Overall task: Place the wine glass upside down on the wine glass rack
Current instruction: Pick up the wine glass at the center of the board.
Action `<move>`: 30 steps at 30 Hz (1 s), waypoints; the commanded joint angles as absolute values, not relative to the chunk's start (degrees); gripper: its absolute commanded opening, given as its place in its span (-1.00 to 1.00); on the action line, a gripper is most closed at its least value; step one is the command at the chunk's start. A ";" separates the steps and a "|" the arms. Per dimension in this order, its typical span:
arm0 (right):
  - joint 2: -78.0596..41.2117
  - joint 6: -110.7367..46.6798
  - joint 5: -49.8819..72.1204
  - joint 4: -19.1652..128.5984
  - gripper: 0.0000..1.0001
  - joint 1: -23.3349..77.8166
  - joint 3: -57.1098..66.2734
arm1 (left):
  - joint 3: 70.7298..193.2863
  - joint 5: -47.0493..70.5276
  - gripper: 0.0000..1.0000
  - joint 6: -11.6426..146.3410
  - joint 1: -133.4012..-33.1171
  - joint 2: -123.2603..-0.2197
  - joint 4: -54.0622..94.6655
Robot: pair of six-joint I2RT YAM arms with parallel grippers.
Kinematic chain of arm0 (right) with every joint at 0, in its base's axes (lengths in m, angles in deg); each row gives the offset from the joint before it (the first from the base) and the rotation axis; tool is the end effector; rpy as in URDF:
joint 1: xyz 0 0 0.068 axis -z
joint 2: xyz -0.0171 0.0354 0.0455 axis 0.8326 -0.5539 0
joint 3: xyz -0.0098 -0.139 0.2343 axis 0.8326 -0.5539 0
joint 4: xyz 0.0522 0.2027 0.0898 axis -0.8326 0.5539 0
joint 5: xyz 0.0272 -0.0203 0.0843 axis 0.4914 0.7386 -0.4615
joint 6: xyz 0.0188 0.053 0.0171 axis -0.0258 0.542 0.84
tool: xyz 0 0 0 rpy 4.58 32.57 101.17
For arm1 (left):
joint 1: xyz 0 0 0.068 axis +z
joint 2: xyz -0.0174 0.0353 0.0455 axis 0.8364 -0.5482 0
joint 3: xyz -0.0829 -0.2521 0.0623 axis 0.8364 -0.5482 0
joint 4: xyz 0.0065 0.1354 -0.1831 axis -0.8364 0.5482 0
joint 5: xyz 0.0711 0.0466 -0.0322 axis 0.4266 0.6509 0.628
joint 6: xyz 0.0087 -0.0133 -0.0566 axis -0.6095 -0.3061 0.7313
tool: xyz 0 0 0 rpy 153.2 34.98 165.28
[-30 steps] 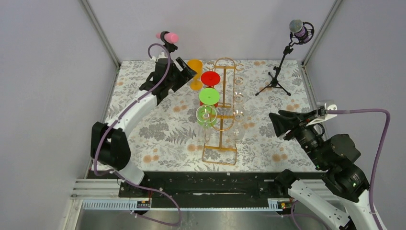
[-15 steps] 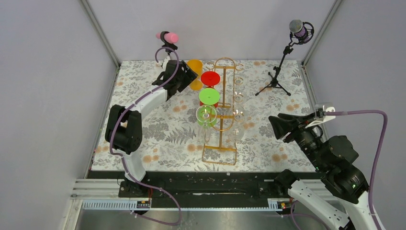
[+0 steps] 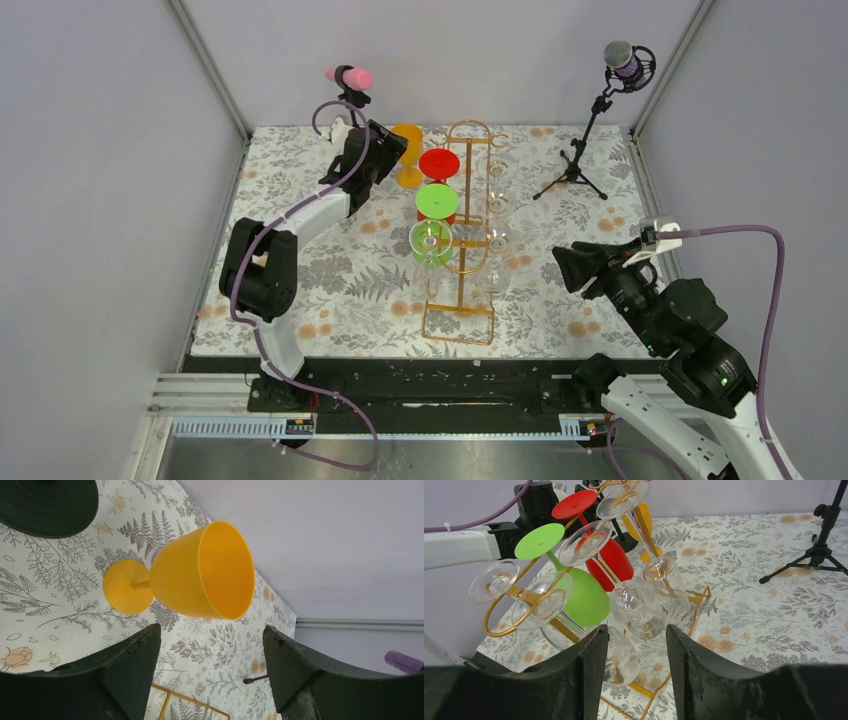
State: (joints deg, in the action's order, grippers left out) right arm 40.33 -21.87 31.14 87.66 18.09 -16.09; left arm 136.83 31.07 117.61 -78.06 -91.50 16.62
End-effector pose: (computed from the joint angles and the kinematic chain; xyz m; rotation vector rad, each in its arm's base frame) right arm 0.0331 0.0144 0.3750 -0.1284 1.6112 0.5791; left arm 0.3834 -0.1408 0.2783 -0.8265 1.8577 -0.7545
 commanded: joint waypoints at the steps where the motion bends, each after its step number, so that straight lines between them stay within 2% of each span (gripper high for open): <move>1: 40.58 -21.48 30.07 85.80 0.08 18.34 -16.87 | 136.42 35.23 0.50 120.05 -77.70 -91.43 9.21; 22: 40.38 -21.89 29.33 84.74 0.08 18.33 -19.37 | 141.80 37.87 0.52 120.58 -77.74 -98.27 8.28; 24: 40.34 -21.73 29.22 84.41 0.08 18.35 -19.59 | 141.80 38.28 0.44 120.17 -77.84 -98.01 9.70; 28: 40.33 -21.69 28.82 84.07 0.08 18.31 -19.72 | 141.56 38.58 0.05 117.97 -77.87 -97.55 10.78; 30: 40.41 -21.60 28.91 84.01 0.08 18.37 -19.72 | 141.56 38.92 -0.02 117.41 -77.85 -97.56 11.62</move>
